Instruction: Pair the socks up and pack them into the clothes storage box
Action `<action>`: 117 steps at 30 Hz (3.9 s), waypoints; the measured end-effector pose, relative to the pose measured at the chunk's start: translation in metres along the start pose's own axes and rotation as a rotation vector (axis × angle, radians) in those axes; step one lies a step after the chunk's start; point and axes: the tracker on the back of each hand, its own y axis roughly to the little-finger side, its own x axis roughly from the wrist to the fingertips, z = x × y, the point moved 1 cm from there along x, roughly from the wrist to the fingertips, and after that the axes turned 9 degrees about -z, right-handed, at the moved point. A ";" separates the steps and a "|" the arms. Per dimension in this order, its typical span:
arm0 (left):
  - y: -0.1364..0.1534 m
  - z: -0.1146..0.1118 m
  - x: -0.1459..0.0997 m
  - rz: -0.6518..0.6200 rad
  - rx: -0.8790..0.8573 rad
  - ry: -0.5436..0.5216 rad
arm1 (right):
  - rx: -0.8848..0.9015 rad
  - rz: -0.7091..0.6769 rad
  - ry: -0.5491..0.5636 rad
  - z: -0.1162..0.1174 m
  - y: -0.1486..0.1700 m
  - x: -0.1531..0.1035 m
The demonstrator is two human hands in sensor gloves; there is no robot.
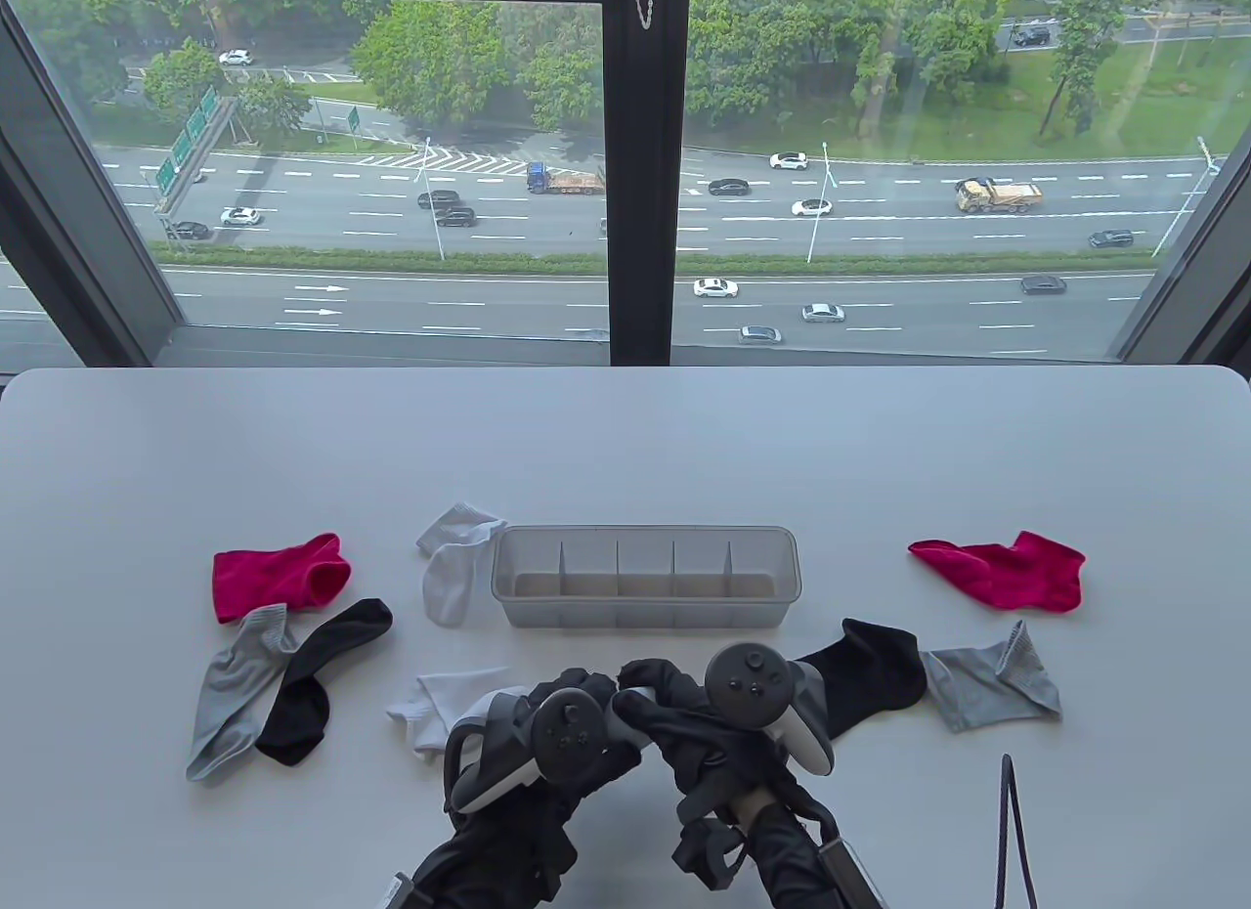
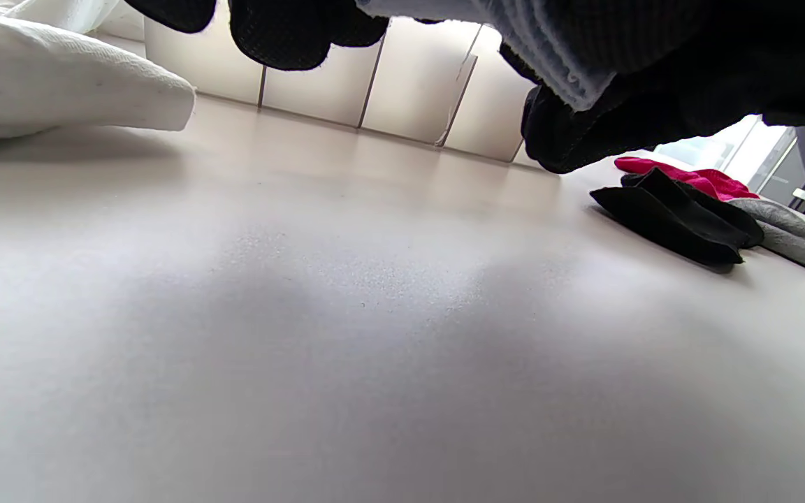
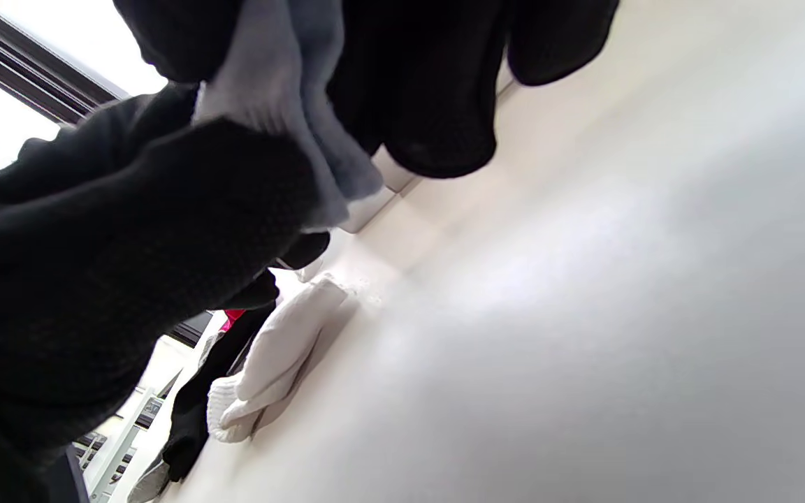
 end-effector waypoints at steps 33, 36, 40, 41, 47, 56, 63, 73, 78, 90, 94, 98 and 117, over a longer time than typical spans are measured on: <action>0.000 0.022 -0.007 -0.052 -0.074 -0.220 | 0.061 -0.022 0.112 -0.011 -0.004 -0.006; 0.012 0.027 -0.010 -0.020 -0.199 -0.289 | 0.247 -0.090 0.088 -0.012 -0.006 -0.006; 0.023 0.025 -0.014 -0.065 -0.579 -0.390 | 0.302 -0.044 0.055 0.000 -0.009 -0.003; 0.022 0.024 -0.014 -0.042 -0.618 -0.372 | 0.294 -0.054 0.044 0.002 -0.007 -0.003; 0.017 0.025 -0.012 -0.036 -0.535 -0.326 | 0.253 -0.022 0.062 -0.003 0.000 -0.003; 0.022 0.032 -0.021 0.020 -0.561 -0.447 | 0.294 -0.039 0.012 -0.001 -0.006 0.003; 0.014 0.033 -0.019 -0.085 -0.560 -0.398 | 0.212 -0.071 -0.001 -0.006 -0.006 -0.002; 0.012 0.037 -0.019 -0.160 -0.594 -0.295 | 0.179 -0.022 0.187 -0.017 -0.002 -0.009; 0.021 0.039 -0.022 -0.078 -0.624 -0.378 | 0.049 -0.116 0.198 -0.011 -0.020 -0.010; 0.034 0.036 -0.018 -0.076 -0.781 -0.247 | -0.002 -0.185 0.006 -0.002 -0.027 0.000; 0.032 0.039 -0.022 -0.008 -0.659 -0.308 | -0.021 -0.144 0.044 0.000 -0.023 0.001; 0.034 0.042 -0.024 0.098 -0.561 -0.431 | 0.166 -0.118 0.085 0.001 -0.020 0.001; 0.014 0.048 -0.013 -0.168 -0.489 -0.426 | -0.321 -0.131 -0.164 0.022 -0.047 0.008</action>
